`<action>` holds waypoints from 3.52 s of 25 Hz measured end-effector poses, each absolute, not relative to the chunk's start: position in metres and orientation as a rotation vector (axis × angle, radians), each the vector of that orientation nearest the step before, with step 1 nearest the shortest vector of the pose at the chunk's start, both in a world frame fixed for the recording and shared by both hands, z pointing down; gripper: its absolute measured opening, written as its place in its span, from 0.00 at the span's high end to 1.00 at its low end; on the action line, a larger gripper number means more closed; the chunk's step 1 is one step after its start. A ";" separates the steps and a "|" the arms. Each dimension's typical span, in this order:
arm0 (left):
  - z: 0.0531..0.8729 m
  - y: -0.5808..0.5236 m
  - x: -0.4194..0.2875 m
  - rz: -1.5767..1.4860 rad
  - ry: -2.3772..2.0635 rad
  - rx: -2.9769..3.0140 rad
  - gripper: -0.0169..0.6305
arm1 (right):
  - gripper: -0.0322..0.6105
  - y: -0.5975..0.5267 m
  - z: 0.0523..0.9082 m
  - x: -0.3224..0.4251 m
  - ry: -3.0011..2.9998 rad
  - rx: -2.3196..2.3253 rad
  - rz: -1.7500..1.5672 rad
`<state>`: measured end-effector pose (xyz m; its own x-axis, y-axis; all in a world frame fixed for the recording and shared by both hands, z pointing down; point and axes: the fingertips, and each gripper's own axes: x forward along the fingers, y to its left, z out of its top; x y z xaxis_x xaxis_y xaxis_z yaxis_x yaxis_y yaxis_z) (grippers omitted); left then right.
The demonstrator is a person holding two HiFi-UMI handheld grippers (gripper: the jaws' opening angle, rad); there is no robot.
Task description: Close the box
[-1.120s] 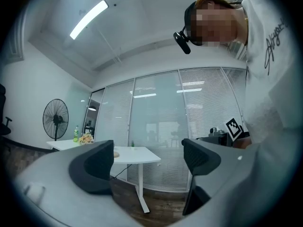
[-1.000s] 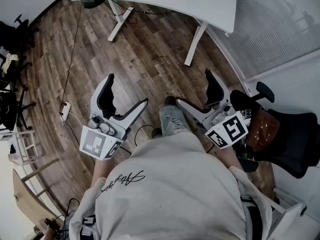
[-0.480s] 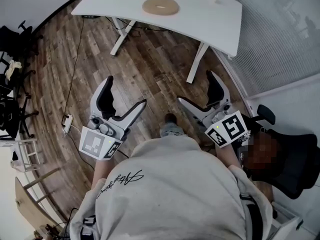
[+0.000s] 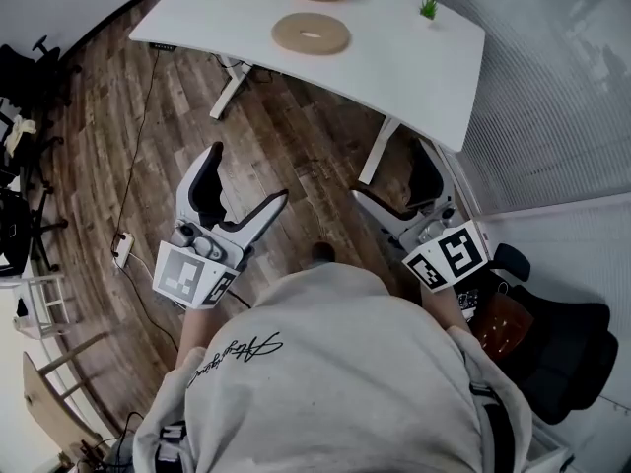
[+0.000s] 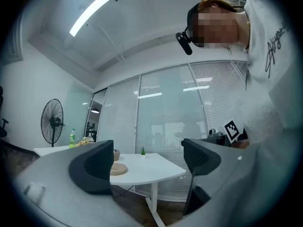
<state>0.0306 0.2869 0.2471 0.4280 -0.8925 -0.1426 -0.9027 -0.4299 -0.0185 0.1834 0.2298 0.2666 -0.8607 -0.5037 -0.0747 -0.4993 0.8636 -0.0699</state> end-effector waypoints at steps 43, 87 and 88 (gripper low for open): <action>0.266 0.201 0.044 0.099 1.554 -2.631 0.29 | 0.19 0.142 0.287 0.183 2.990 -0.722 -0.070; 0.254 -0.095 -0.106 0.134 1.257 -2.783 0.29 | 0.19 -0.124 0.277 0.039 2.930 -1.025 -0.036; 0.255 -0.105 -0.111 0.133 1.252 -2.790 0.29 | 0.19 -0.133 0.278 0.033 2.929 -1.032 -0.041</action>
